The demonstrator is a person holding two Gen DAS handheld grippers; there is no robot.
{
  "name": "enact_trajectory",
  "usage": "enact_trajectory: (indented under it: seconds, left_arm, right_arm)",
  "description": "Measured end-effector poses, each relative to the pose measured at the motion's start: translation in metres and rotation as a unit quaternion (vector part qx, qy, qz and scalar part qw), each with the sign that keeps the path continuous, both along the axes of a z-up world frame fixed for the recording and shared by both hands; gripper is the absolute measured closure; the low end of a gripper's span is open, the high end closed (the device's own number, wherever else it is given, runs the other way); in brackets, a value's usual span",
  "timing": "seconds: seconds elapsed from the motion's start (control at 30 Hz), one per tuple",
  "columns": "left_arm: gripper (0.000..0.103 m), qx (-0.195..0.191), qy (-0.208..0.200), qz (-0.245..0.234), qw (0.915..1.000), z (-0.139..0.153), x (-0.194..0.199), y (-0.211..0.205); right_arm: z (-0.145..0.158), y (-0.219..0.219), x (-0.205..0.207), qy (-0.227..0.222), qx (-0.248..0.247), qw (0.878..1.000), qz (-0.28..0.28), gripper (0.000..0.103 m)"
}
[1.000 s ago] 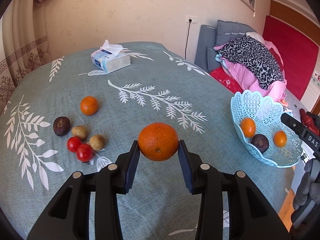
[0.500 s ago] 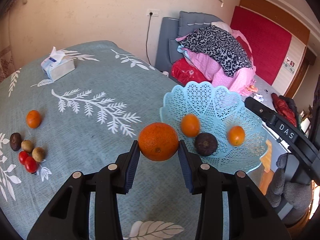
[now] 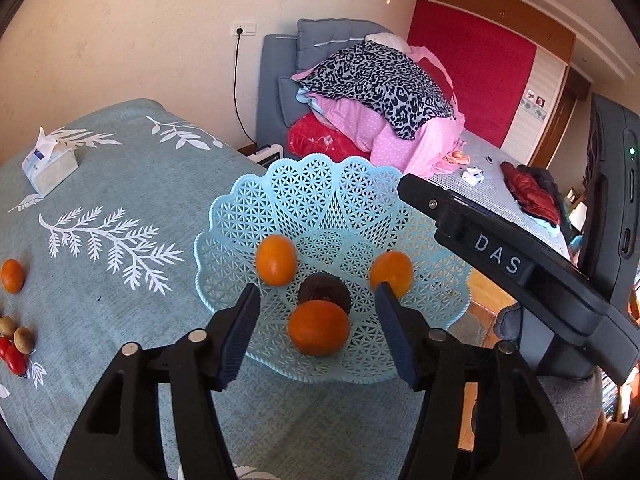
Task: Organize fruits
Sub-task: 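Open the left tool to drop its orange into the basket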
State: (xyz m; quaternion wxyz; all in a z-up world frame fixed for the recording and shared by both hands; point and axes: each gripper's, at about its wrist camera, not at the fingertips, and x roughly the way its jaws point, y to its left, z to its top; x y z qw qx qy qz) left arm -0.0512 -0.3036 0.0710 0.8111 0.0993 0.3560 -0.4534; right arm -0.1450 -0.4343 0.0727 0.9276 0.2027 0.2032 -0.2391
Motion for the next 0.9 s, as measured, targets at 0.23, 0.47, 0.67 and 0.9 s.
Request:
enact_trajectory:
  seconds: [0.23,0.47,0.67,0.9]
  left_arm:
    - [0.033,0.004,-0.002,0.031,0.9995,-0.001,0.009,0.011]
    - [0.016,0.008,-0.010,0.078,0.9969,-0.001,0.024,0.031]
    - [0.016,0.004,-0.021,0.123,0.9922,0.003,0.037,0.061]
    - [0.016,0.001,-0.036,0.175,0.9839,0.008,0.051,0.101]
  right_arm:
    - [0.000,0.002,0.000,0.002,-0.002,1.000,0.003,0.052]
    - [0.002,0.009,0.002,0.001,-0.006,1.000,0.006,0.041]
    - [0.009,0.028,0.014,0.000,-0.023,0.999,0.029,0.041]
    - [0.013,0.069,0.039,0.007,-0.052,0.995,0.085,0.041]
